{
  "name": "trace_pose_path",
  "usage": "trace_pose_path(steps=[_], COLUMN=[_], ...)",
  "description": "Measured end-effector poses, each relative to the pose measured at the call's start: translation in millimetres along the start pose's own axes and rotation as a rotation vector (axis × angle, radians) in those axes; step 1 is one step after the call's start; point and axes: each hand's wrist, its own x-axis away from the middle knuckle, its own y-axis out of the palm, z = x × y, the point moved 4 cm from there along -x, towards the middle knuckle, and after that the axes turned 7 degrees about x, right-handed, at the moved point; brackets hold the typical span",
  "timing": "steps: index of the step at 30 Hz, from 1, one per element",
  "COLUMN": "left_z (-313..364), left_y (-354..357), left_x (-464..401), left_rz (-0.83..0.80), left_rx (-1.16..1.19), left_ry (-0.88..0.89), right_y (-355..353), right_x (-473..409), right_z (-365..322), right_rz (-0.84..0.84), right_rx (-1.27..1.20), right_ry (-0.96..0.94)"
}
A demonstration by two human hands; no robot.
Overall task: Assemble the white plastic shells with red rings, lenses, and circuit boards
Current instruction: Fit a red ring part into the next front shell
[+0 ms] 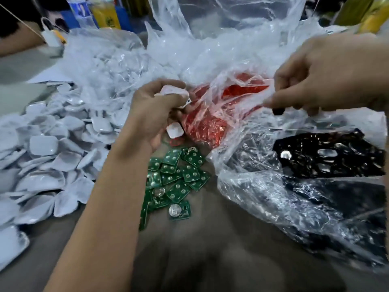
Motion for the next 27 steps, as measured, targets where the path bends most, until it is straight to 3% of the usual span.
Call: trace_pose_path(steps=[3,5,10,13,19,21,27], left_z=[-5,-11,-22,-24,-28,-30,-38], left_y=[-28,-42,-58,-53,-48,-47,-40], left_x=[4,8,15,12,8,6,5], left_rz=[0.102,0.149,0.145,0.131,0.113,0.089,-0.082], left_rx=[-0.028,-0.082,-0.239,-0.237,-0.134,-0.101,-0.051], left_ry=[-0.003,-0.011,0.02,0.061,0.049,0.014,-0.062], right_y=[12,39,125,146,149,149,130], right_x=[-14,-32,-64,-65,-77,-74,-66], right_z=[-42,-74,-107,-109,-98,-91,-70], right_rz=[0.135,0.152,0.099,0.168,0.124,0.17,0.52], right_rx=[-0.4,-0.486,-0.143,0.105,0.198,0.098,-0.517], right_ry=[-0.17,-0.235,-0.234,-0.273,-0.382,-0.413,-0.34])
